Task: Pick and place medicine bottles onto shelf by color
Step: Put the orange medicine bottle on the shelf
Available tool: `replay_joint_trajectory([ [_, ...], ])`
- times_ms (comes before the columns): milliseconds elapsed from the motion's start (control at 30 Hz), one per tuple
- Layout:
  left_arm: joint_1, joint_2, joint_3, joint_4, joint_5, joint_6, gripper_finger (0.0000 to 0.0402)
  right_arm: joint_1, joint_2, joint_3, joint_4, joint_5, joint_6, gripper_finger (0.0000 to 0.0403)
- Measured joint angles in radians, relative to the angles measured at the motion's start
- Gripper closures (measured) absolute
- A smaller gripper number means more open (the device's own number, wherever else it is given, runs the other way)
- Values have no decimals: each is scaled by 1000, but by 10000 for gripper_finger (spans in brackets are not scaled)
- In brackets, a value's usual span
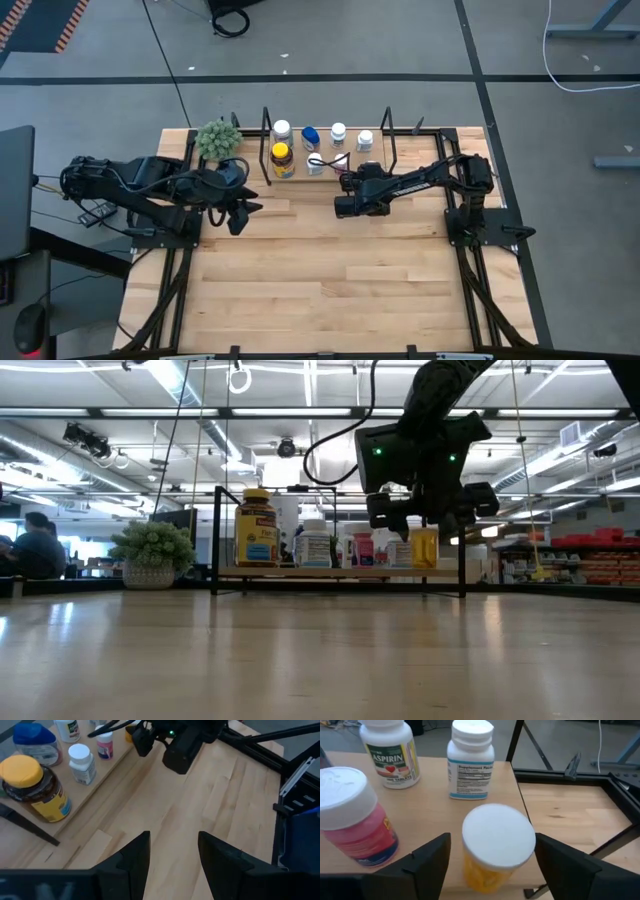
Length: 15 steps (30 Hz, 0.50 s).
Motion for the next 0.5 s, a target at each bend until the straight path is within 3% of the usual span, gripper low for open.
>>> replay_joint_trajectory([
  [500,0,0,0,-8,5,-2,230,55,-1,58,-54,-14,-20,100],
])
